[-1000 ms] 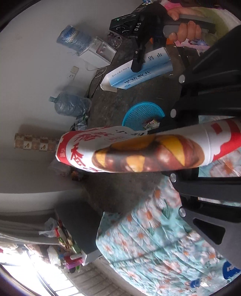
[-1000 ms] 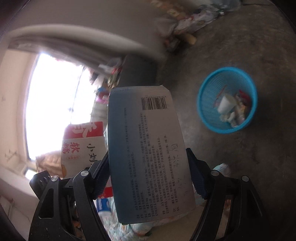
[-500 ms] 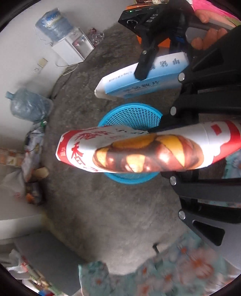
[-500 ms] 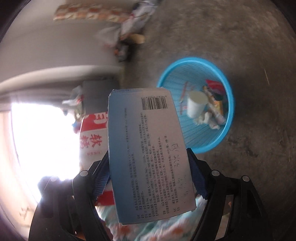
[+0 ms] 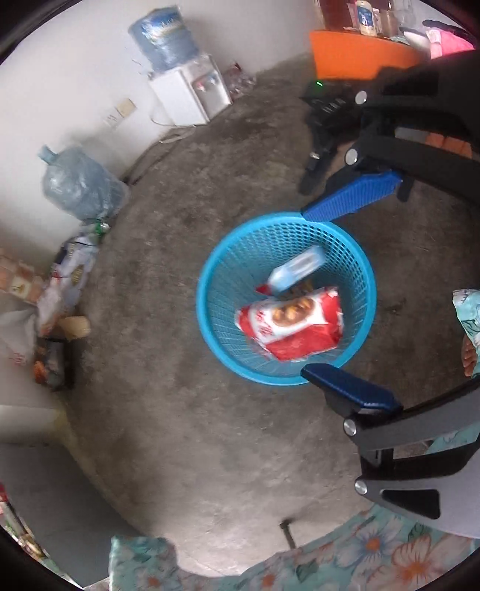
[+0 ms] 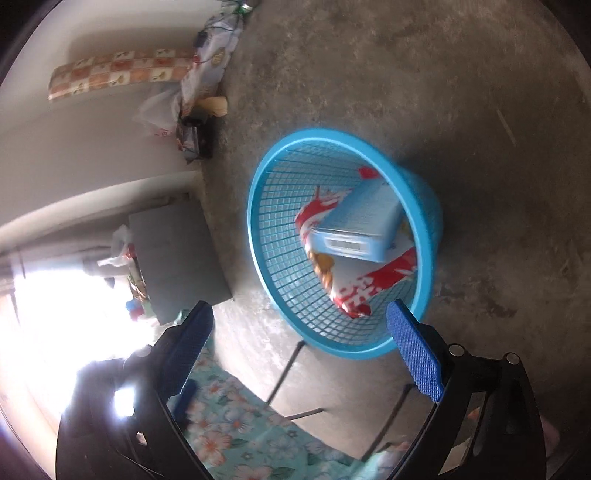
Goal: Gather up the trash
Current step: 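Open both tools over the wastebasket to drop box and snack bag, then move both tools back over the bed toward the bottle and cup, then grasp the Pepsi bottle with the right tool while the left tool grasps the clear cup, then lift the Pepsi bottle and clear cup off the bed with both tools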
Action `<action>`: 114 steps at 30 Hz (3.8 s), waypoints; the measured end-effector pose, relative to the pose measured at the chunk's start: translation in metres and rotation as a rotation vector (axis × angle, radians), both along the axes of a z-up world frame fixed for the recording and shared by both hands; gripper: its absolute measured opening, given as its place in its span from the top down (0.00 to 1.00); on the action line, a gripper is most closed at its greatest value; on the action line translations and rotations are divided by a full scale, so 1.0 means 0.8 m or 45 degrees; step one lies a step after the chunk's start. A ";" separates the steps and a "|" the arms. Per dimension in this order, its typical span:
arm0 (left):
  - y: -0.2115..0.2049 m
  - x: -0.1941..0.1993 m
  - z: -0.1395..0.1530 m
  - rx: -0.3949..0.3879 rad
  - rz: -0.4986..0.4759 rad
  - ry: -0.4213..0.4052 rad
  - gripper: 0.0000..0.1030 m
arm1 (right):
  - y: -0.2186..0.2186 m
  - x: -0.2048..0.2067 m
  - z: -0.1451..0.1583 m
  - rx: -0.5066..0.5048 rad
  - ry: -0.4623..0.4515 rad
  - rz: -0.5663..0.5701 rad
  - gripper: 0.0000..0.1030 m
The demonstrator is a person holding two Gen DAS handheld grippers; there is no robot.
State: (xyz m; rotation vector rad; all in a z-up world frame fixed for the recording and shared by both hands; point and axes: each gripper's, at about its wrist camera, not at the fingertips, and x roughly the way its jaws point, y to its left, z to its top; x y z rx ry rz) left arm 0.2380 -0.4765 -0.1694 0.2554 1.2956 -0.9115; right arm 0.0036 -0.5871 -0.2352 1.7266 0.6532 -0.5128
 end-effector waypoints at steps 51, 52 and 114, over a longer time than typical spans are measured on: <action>0.835 -0.101 0.234 -0.326 1.088 -0.578 0.14 | 0.593 0.252 0.276 -0.486 -0.356 1.665 0.15; 0.838 -0.092 0.234 -0.354 1.092 -0.577 0.14 | 0.595 0.253 0.276 -0.486 -0.344 1.674 0.16; 0.728 -0.158 0.218 -0.425 0.626 -0.437 0.41 | 0.462 0.153 0.259 -0.472 -0.347 1.491 0.46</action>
